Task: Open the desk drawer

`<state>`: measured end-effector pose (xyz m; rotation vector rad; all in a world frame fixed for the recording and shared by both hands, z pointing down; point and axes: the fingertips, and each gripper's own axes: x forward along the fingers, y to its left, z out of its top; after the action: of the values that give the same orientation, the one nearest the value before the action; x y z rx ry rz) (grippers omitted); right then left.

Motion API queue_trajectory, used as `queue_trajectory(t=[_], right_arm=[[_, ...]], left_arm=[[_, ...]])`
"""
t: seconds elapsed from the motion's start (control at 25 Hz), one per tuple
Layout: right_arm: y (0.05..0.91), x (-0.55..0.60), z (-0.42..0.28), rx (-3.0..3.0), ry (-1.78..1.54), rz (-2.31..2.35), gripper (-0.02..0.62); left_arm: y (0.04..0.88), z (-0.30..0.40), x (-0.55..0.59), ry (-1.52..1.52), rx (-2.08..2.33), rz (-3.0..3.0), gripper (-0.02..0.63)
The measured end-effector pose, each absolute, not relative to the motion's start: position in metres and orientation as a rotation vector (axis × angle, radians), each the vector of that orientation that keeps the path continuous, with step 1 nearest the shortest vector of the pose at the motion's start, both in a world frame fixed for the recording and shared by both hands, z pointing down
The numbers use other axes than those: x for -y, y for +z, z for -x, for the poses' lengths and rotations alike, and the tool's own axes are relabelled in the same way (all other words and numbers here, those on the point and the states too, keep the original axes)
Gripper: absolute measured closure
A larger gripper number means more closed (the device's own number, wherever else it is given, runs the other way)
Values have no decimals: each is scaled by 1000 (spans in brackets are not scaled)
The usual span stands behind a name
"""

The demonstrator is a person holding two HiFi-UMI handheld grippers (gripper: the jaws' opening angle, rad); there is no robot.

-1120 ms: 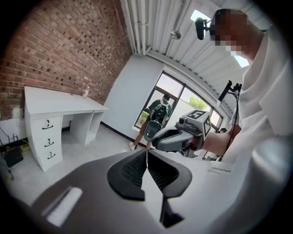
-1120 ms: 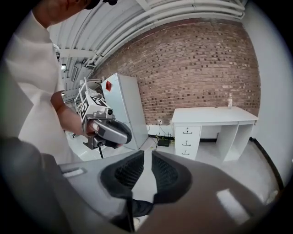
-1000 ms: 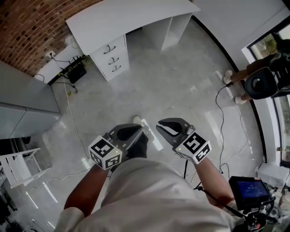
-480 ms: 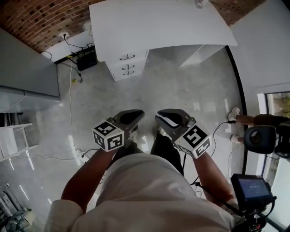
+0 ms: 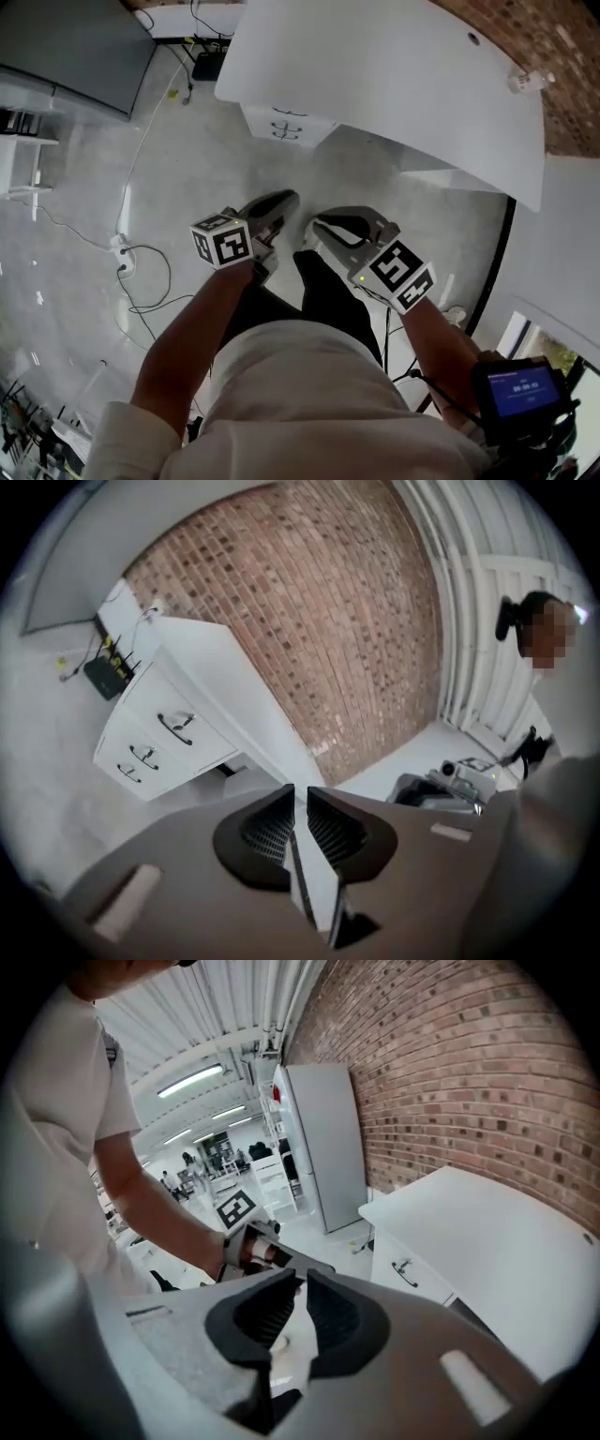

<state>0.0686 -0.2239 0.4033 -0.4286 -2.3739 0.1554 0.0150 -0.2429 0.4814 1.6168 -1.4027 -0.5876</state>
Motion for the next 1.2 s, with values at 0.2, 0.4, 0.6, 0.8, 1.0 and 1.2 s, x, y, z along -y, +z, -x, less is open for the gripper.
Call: queue_trajectory(t=[0.2,0.4,0.6,0.8,1.0,1.2], right_arm=[[446,260,-75,2268,133,528,557],[504,290,-69,2162,121,645,563],[521,280,-63,2064,91,726,574],[534,261,-64,2004,98,792,579],[573,269,-78,1943,118,827,578],[590,277,-88,1897,129,811,579]], left_arm=[[555,22,288,-882,1477,-1371,558],[644,57,331,-1067,1529,-1201,554],[679,93,344,-1128,1567,-1134,554],[701,126,359,-1201,1582,-1081,542],[745,151,388,-1274,1588,-1018,534],[756,166,403,-1338,1571,-984,528]])
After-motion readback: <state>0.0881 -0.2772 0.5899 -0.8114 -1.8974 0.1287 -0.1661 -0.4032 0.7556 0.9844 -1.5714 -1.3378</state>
